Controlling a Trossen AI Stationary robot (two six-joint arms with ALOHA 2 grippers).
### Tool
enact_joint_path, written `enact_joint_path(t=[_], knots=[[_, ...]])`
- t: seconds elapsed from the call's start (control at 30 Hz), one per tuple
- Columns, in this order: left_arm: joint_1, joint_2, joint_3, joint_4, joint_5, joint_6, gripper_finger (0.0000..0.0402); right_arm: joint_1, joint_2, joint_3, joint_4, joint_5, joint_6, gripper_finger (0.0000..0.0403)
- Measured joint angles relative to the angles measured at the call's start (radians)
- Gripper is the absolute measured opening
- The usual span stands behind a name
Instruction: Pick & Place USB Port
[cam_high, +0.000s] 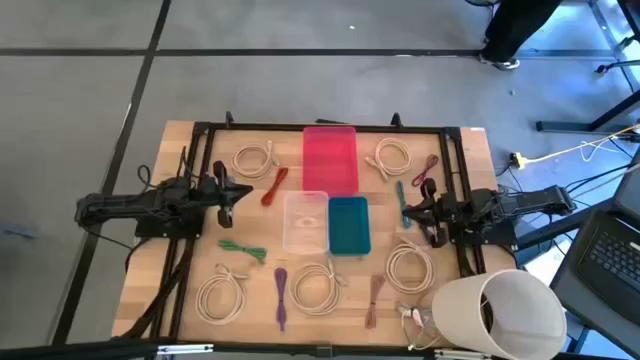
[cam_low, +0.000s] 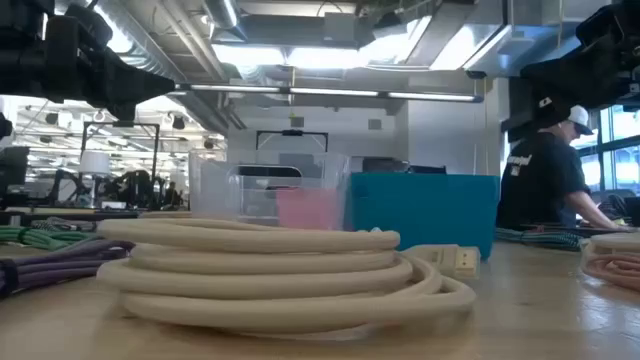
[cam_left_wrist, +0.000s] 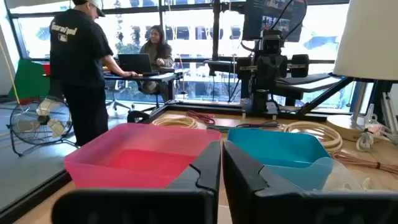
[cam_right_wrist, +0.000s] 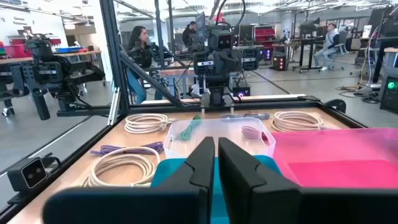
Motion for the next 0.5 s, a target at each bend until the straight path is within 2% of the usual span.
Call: enact_joint_path(t=[0.5], knots=[[0.0,0.0,0.0,0.0,0.0,0.0,0.0011,0.0,0.0,0.0,0.0,0.0,0.0,0.0026]])
